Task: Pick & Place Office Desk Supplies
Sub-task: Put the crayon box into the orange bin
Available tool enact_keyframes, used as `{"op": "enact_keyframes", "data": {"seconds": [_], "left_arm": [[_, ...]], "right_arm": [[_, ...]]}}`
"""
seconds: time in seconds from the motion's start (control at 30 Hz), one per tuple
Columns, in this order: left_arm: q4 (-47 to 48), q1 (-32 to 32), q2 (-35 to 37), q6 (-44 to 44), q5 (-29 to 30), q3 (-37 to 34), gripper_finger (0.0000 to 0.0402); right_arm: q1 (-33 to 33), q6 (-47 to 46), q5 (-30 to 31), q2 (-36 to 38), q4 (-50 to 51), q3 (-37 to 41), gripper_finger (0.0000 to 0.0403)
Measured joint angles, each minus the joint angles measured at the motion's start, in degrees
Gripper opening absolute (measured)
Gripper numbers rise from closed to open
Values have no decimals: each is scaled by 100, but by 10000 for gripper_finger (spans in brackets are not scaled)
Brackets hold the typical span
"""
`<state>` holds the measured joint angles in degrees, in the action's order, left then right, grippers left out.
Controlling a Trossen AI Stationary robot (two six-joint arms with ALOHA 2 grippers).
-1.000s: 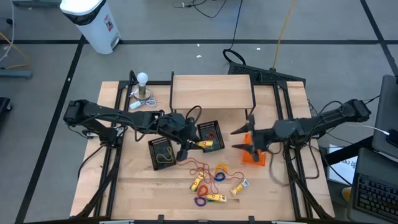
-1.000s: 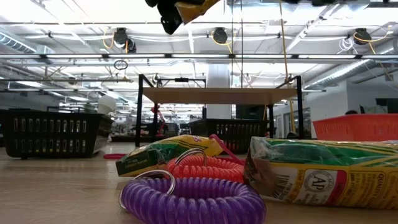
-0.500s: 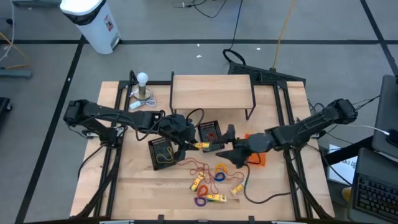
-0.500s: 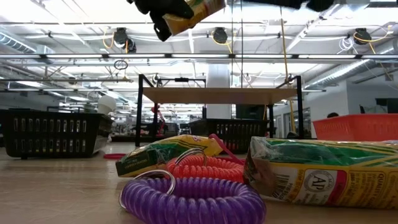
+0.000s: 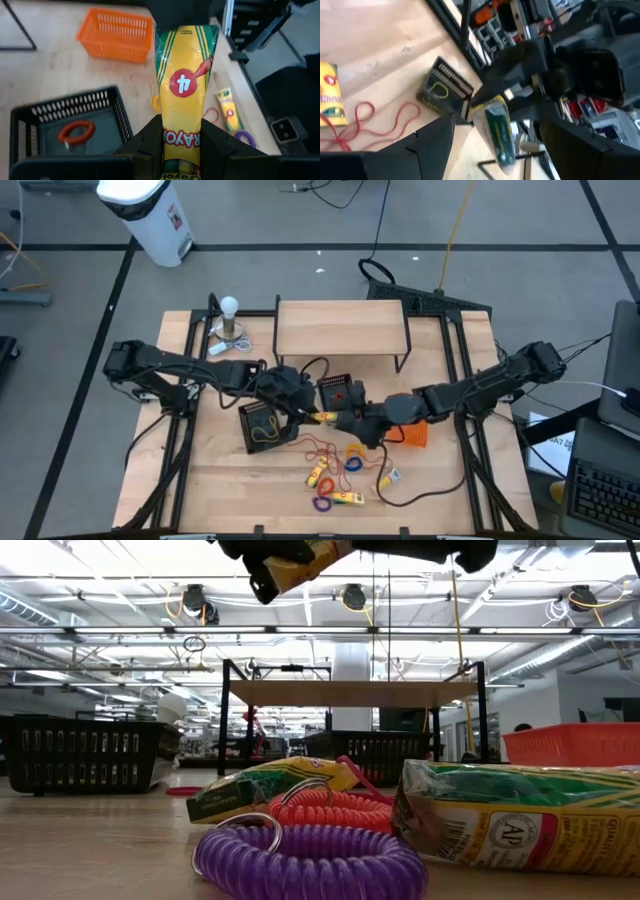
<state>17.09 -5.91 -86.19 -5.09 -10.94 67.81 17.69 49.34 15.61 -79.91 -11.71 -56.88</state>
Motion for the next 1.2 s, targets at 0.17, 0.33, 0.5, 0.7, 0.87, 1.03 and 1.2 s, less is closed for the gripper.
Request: {"op": "enact_keyframes", "data": {"seconds": [0.17,0.33,0.5,0.7,0.87,1.03,1.2], "left_arm": [[-183,6,0,32,-106,0,92],[-150,48,0,29,-105,-2,92],[-158,42,0,25,-115,-7,92],[-83,42,0,16,-109,-4,92],[-84,39,0,1,-136,-4,92],[-46,15,0,3,-109,-4,94],[-64,14,0,2,-105,-4,94]], "right_arm": [[-50,-19,-82,-181,-72,6,282],[-55,-4,-26,-421,-202,-28,277],[-75,168,83,-510,-565,-28,252],[-74,265,64,-506,-574,-28,186],[-80,394,-53,-508,-561,-28,114],[-100,404,-56,-508,-580,-27,66],[-95,459,-84,-508,-607,-26,63]]}}
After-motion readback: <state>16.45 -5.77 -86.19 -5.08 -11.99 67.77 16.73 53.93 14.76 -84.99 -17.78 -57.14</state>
